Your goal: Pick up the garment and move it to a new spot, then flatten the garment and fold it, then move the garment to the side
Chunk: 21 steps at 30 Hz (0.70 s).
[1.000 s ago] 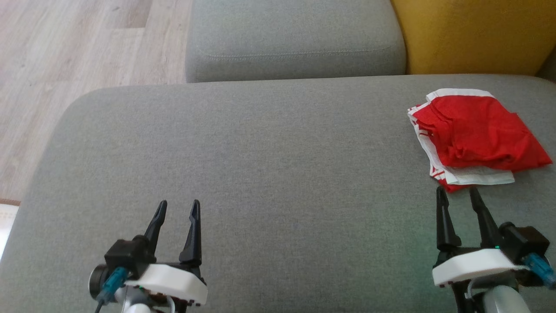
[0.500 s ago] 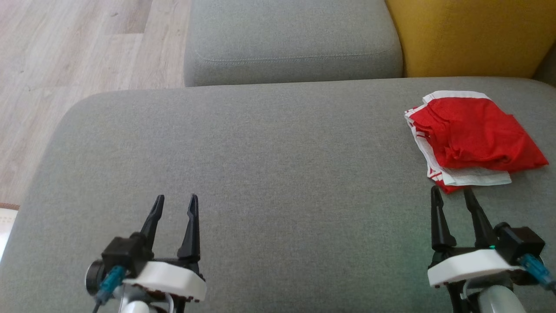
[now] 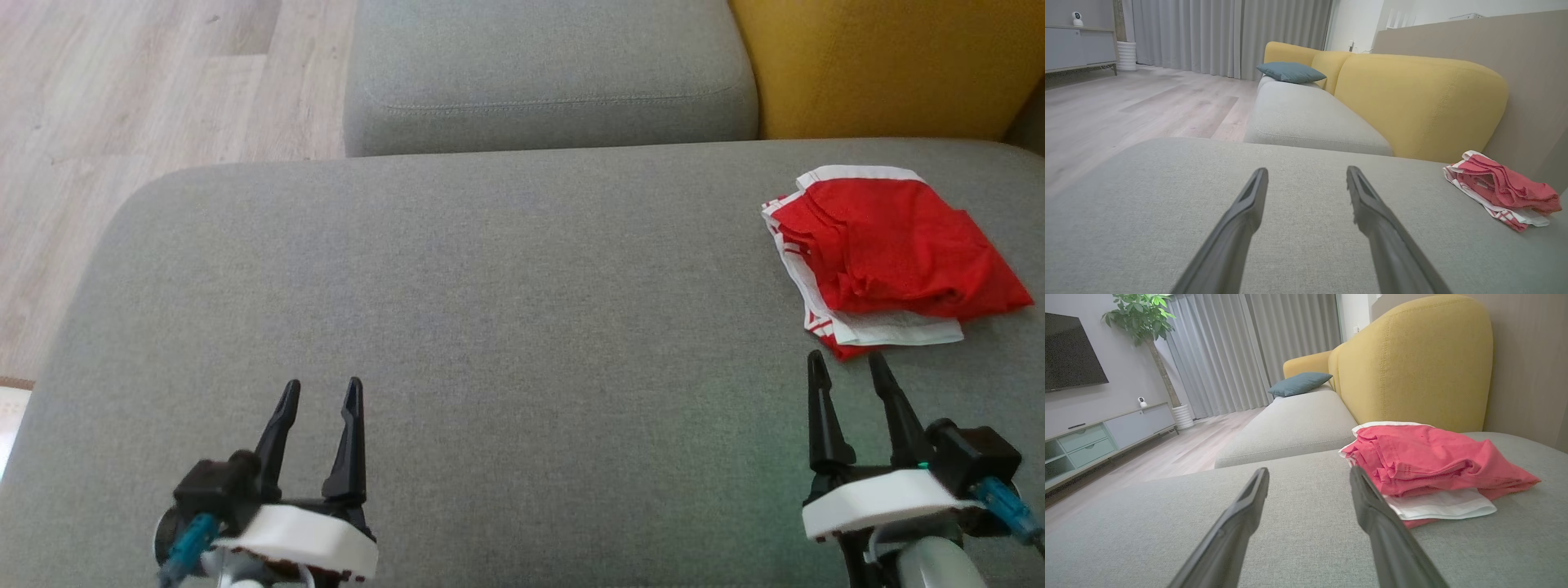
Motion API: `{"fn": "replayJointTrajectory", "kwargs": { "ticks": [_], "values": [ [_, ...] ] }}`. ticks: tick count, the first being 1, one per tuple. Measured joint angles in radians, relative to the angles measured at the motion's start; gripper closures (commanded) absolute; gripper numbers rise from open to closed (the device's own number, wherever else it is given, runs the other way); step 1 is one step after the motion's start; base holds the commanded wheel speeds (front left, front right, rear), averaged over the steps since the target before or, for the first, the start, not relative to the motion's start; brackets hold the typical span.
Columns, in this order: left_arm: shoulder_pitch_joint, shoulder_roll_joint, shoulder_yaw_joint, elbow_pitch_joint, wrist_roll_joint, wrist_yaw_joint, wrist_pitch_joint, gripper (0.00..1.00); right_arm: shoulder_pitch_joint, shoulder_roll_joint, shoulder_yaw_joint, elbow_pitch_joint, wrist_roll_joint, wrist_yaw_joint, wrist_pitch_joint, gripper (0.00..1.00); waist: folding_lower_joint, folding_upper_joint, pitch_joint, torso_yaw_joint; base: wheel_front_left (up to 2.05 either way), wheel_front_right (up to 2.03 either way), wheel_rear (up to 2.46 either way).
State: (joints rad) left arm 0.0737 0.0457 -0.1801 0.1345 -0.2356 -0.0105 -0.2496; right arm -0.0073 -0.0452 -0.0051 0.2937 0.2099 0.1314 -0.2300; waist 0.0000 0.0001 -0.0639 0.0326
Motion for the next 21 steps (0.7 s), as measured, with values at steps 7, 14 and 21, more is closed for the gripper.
{"fn": "replayJointTrajectory", "kwargs": {
  "ticks": [7,14,21],
  "values": [
    [0.002,0.000,0.004,-0.003,-0.038,-0.016,0.000,0.00,0.000,0.000,0.001,0.000,0.001,0.000,0.000,0.00,0.0000,0.0000,0.007,0.000,0.00,0.00,0.00],
    [0.025,-0.004,0.013,0.043,-0.039,-0.007,0.003,1.00,0.020,0.001,0.001,0.060,0.001,0.000,0.002,1.00,0.0000,0.0000,0.008,0.002,0.00,0.00,0.00],
    [0.052,-0.004,0.015,0.064,-0.106,-0.008,0.019,1.00,0.051,0.001,-0.002,0.079,0.066,0.000,0.021,1.00,0.0000,0.0000,0.012,0.000,0.00,0.00,0.00]
  ]
}}
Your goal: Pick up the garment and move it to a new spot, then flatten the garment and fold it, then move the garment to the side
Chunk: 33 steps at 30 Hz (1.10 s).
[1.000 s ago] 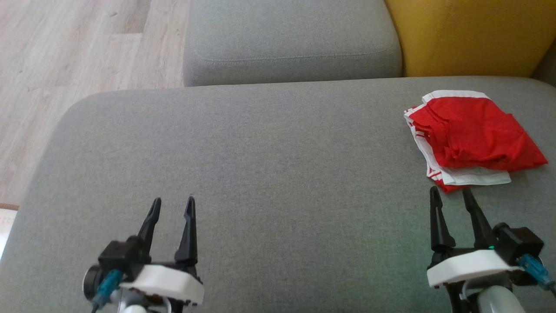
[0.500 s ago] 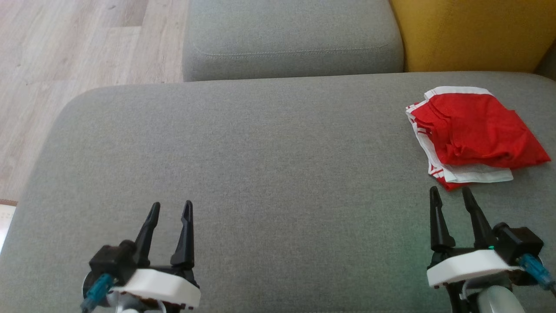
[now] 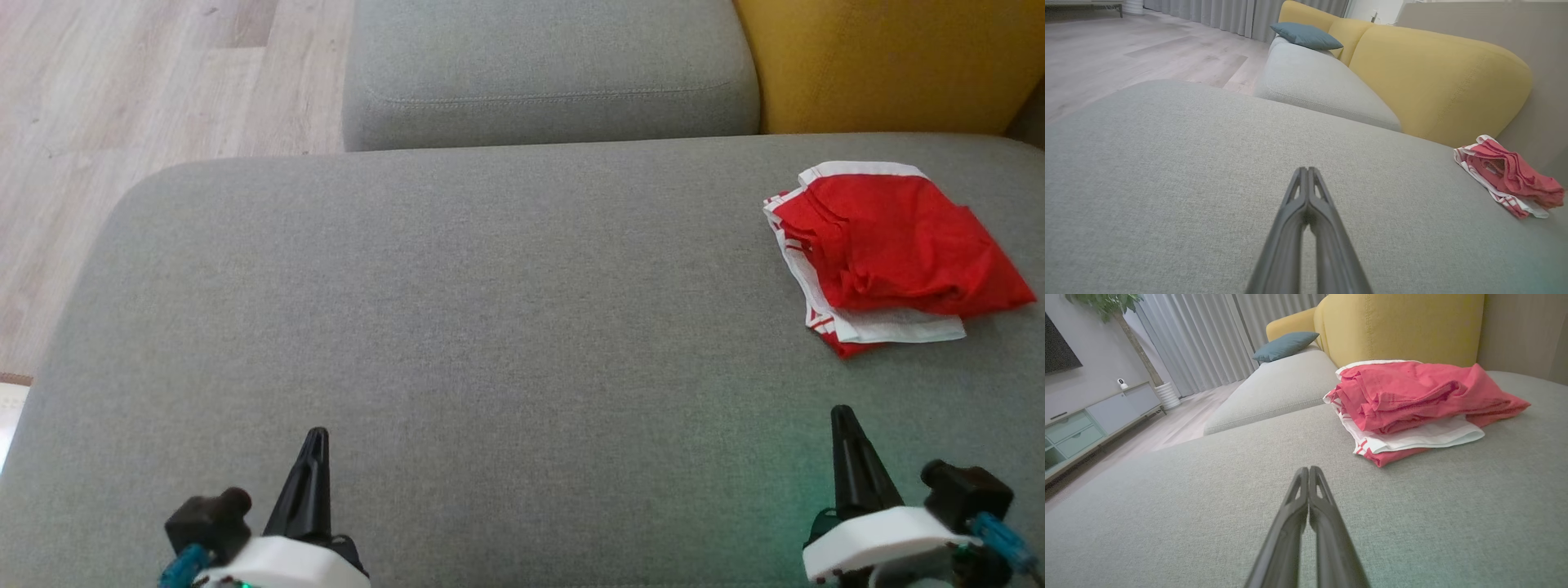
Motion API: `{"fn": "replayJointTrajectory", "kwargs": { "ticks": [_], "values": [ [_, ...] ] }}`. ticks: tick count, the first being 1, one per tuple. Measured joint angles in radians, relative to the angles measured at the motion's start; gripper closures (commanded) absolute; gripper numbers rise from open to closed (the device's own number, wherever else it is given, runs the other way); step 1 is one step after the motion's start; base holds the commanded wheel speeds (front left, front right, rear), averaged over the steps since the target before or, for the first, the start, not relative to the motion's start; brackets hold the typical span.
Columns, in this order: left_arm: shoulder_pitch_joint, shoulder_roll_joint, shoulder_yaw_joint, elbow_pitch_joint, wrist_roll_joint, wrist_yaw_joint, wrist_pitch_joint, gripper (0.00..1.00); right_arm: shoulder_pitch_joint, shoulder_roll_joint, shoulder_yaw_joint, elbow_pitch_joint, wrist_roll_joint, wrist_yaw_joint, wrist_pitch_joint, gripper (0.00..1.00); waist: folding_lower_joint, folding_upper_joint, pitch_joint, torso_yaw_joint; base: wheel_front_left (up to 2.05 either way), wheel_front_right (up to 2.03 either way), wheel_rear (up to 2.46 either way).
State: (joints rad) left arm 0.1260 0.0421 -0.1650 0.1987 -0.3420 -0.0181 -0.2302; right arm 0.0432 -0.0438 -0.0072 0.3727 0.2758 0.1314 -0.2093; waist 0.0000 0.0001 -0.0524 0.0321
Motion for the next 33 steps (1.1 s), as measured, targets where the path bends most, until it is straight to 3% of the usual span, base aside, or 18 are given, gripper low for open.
{"fn": "replayJointTrajectory", "kwargs": {
  "ticks": [33],
  "values": [
    [-0.036,0.004,0.049,0.022,-0.349,-0.027,0.079,1.00,-0.015,0.000,-0.032,-0.021,0.354,0.000,0.085,1.00,0.0000,0.0000,0.015,-0.009,0.00,0.00,0.00]
  ]
}}
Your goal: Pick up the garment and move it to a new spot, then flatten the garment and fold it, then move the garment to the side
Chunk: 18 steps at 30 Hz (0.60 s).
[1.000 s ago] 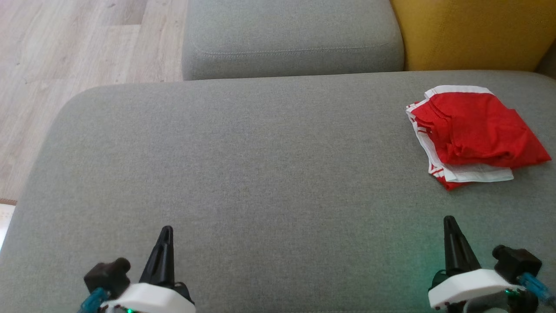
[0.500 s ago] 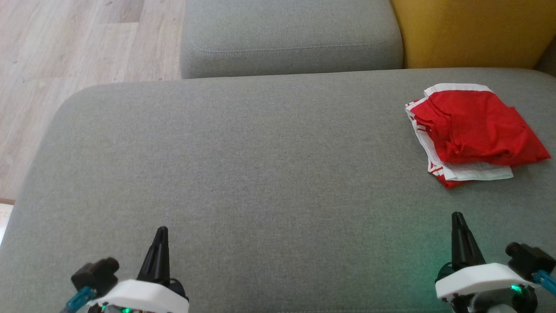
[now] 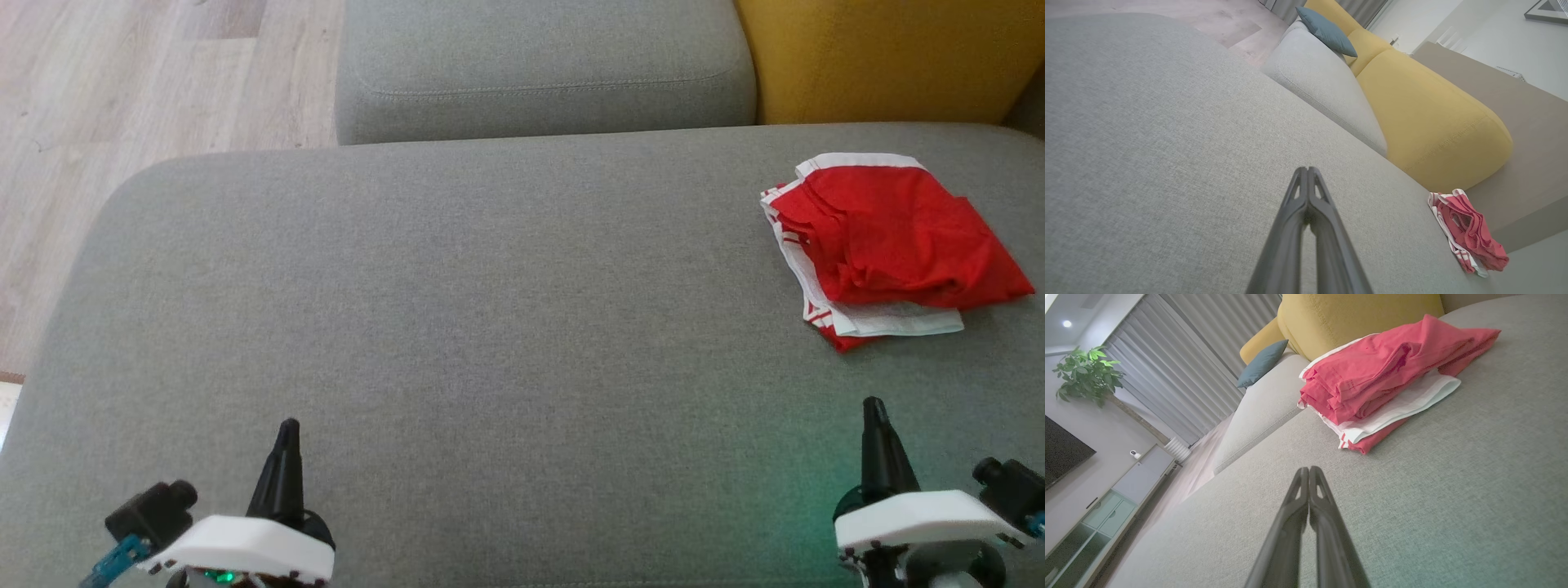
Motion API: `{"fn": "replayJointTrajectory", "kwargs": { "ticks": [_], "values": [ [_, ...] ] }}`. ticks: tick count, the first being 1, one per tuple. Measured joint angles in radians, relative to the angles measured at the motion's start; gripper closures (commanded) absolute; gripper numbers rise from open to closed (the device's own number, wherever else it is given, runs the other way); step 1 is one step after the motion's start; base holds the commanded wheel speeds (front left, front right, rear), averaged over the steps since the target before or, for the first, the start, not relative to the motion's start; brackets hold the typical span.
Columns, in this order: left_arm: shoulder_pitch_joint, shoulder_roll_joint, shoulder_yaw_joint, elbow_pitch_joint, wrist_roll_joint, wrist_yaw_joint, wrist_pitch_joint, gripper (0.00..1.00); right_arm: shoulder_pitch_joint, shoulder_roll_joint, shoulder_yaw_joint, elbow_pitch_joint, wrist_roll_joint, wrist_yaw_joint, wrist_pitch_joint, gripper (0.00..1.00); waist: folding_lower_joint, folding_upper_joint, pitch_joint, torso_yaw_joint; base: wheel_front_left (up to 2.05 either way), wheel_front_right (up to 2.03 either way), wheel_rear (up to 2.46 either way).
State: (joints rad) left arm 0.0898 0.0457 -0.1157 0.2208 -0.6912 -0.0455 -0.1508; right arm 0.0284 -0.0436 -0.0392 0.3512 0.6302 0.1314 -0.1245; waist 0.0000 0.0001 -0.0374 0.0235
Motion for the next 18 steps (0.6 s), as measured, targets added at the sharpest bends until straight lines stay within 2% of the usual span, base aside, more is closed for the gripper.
{"fn": "replayJointTrajectory", "kwargs": {
  "ticks": [18],
  "values": [
    [-0.028,0.003,0.032,0.011,-0.193,-0.016,0.050,1.00,-0.021,0.000,-0.020,-0.016,0.201,0.000,0.051,1.00,0.0000,0.0000,0.008,-0.005,0.00,0.00,0.00]
  ]
}}
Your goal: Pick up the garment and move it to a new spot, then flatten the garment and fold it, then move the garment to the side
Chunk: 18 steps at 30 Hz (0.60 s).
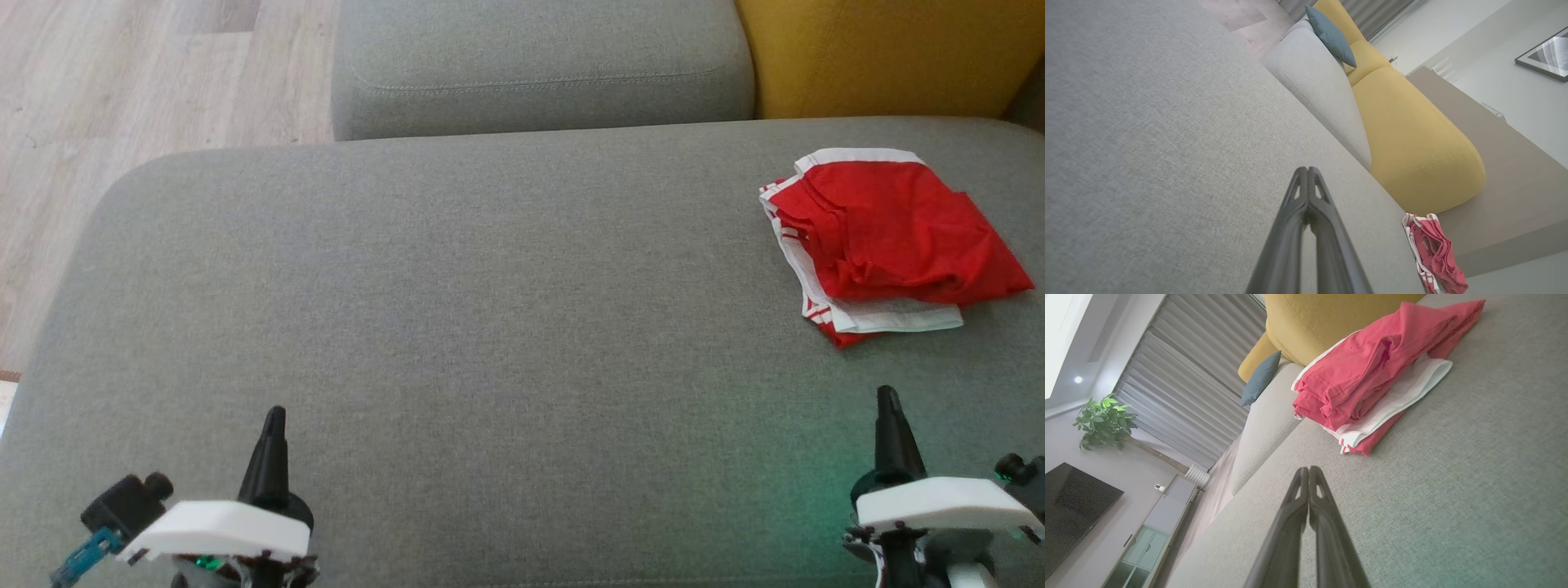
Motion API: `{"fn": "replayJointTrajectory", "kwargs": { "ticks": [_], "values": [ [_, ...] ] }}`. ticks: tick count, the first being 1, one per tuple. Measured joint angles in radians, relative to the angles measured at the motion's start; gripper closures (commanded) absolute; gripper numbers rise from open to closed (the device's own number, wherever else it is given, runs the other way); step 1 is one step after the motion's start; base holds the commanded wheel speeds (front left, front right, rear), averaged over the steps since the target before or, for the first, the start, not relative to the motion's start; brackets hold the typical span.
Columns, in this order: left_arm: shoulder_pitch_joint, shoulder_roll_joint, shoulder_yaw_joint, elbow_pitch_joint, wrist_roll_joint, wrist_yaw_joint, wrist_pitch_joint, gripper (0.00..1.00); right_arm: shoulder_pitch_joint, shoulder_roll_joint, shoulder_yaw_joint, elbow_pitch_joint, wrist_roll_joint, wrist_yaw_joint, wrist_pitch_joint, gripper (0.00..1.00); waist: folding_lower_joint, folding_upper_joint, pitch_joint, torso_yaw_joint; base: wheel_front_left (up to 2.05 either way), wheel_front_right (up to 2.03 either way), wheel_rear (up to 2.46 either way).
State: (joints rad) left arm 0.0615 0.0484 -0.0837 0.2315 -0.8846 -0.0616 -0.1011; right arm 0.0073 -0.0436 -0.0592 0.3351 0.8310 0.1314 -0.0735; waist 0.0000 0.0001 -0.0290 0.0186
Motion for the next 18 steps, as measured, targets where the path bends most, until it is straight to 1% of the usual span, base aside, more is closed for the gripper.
{"fn": "replayJointTrajectory", "kwargs": {
  "ticks": [18],
  "values": [
    [-0.034,0.001,0.034,0.007,-0.192,-0.011,0.048,1.00,-0.018,0.000,-0.018,-0.012,0.200,0.000,0.045,1.00,0.0000,0.0000,0.008,-0.005,0.00,0.00,0.00]
  ]
}}
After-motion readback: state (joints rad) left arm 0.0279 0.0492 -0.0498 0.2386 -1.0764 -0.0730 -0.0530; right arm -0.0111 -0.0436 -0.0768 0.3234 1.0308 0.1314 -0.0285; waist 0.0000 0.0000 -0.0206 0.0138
